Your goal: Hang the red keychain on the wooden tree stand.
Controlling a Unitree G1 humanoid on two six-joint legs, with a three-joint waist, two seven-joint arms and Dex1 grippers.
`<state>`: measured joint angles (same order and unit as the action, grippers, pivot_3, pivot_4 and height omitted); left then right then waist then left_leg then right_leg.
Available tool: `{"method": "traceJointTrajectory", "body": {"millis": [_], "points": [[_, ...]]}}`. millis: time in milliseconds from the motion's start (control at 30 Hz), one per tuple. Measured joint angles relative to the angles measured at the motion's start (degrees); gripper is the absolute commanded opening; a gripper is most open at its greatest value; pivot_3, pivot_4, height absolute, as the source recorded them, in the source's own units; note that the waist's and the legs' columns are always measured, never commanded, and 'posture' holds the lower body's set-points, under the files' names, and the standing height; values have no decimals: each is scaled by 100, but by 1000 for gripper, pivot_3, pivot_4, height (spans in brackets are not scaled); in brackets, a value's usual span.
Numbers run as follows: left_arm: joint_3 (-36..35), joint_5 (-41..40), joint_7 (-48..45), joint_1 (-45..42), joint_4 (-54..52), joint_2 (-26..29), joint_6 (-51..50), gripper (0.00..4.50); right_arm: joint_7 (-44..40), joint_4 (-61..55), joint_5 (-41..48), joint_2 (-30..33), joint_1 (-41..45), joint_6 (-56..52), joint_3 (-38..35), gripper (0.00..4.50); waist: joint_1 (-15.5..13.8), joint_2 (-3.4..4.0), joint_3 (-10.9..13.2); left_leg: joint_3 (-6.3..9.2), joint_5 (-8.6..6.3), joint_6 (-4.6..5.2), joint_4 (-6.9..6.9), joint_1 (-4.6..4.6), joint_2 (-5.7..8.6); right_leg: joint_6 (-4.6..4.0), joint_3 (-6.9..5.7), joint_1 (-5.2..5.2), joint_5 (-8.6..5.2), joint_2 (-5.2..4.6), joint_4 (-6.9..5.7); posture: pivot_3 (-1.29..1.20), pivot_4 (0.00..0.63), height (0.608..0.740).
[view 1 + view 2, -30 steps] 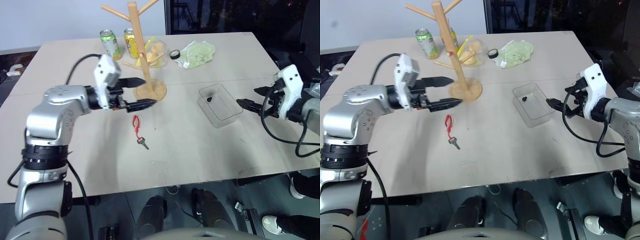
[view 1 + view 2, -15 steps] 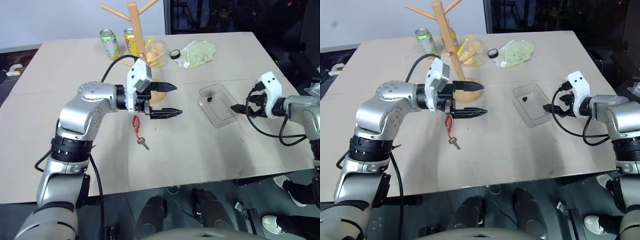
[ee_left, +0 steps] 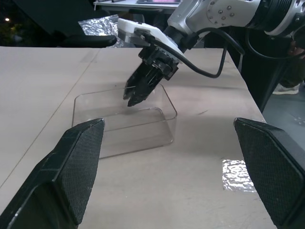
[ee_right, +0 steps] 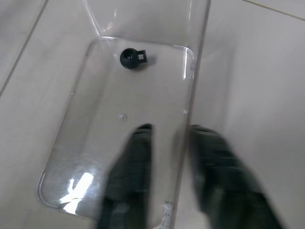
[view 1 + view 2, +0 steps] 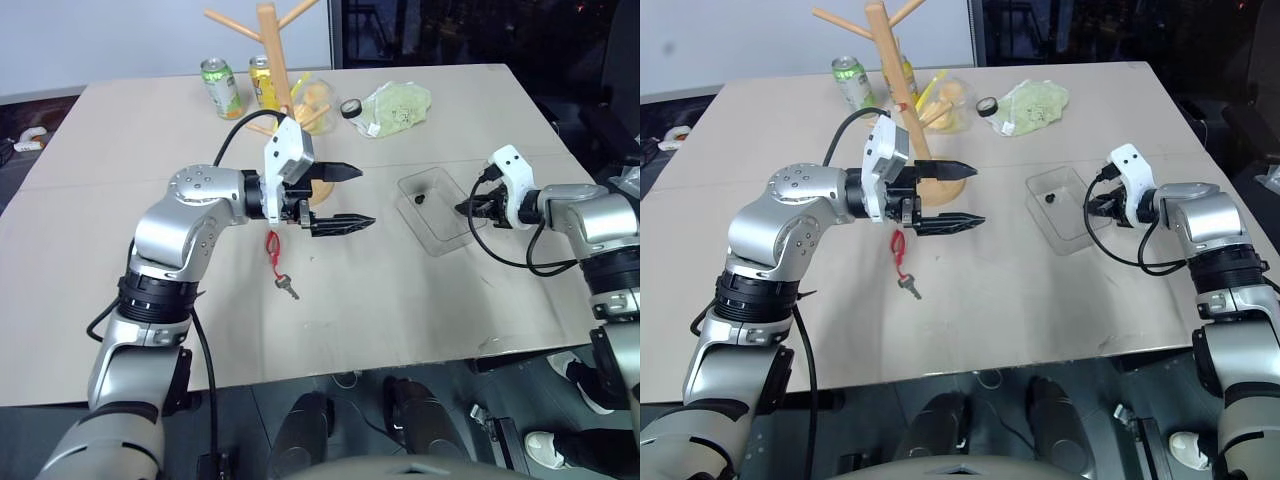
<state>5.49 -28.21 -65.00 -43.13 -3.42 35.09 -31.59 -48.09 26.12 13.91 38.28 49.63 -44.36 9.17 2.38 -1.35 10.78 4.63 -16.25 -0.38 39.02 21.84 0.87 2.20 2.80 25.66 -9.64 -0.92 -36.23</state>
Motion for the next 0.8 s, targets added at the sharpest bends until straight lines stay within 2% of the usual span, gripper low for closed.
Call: {"method": "traceJointTrajectory", "body": {"millis": [500, 567, 800], "points": [[-58, -128, 66, 98, -223, 14, -191, 4500, -114, 326, -236, -52, 291, -49, -119, 21, 4, 3, 1, -1, 0, 0, 2, -2, 1, -1, 2, 1, 1, 0, -6, 0, 150, 740], [-80, -133, 124, 97, -220, 6, -214, 4500, 80, 553, -249, -50, 482, -57, -298, 21, 4, 3, 2, -1, 0, 0, 2, -3, 1, -2, 2, 0, 1, 0, -6, 0, 150, 740], [-133, -232, 435, -9, -194, -444, -329, 4500, 1535, 2708, -516, -127, 1565, 599, -1063, 21, 1, 3, 1, -2, 0, -1, -2, -1, 3, -15, 5, 1, 9, -2, -3, 0, 150, 740]]}}
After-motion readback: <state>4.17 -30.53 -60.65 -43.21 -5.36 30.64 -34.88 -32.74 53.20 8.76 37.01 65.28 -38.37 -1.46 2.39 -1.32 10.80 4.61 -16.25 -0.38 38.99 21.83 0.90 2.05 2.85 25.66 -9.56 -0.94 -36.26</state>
